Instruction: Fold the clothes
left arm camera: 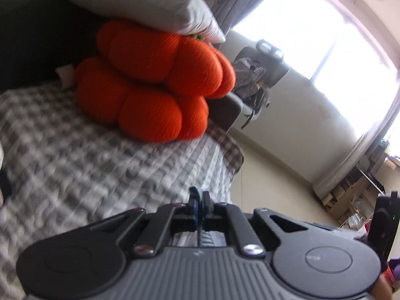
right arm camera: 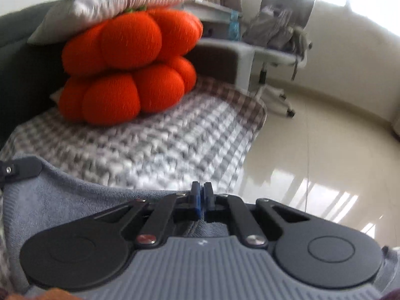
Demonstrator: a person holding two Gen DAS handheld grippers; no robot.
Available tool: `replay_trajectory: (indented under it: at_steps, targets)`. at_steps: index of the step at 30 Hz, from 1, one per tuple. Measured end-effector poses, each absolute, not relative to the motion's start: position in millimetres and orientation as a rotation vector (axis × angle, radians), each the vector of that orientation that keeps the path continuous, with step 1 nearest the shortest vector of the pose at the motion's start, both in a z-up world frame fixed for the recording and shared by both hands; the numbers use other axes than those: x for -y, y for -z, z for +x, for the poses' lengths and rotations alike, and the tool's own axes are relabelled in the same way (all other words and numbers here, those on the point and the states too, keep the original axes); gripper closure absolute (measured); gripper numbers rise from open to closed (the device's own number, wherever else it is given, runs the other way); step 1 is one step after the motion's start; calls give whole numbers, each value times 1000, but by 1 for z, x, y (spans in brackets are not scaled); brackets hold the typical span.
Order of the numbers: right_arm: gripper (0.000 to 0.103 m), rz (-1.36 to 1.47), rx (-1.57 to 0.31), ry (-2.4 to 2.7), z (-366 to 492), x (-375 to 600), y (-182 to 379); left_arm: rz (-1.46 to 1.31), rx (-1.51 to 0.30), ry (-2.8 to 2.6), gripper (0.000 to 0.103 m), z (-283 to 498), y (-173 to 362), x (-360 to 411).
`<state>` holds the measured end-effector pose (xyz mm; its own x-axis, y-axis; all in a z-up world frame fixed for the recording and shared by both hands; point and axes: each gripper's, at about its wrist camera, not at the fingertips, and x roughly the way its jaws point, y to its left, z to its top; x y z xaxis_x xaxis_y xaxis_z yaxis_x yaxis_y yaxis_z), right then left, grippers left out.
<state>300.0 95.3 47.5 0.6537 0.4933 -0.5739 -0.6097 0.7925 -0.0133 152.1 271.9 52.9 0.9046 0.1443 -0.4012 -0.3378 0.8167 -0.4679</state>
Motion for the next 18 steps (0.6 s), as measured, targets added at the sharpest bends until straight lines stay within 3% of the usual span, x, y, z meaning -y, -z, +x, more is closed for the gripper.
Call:
replay_trajectory:
  at_steps: [13,15,18]
  targets:
    - [100,-158,-630,-563,330,-122,-15,-503,-525,-365,100,195,-20,-285]
    - [96,-161,-647,-559,330,-119,-7,-490,-559,-374,100,198,-14,-283]
    - [82,-120,-637,-620,322,-100,-25,-468,-614,-372,97,202,0,-279]
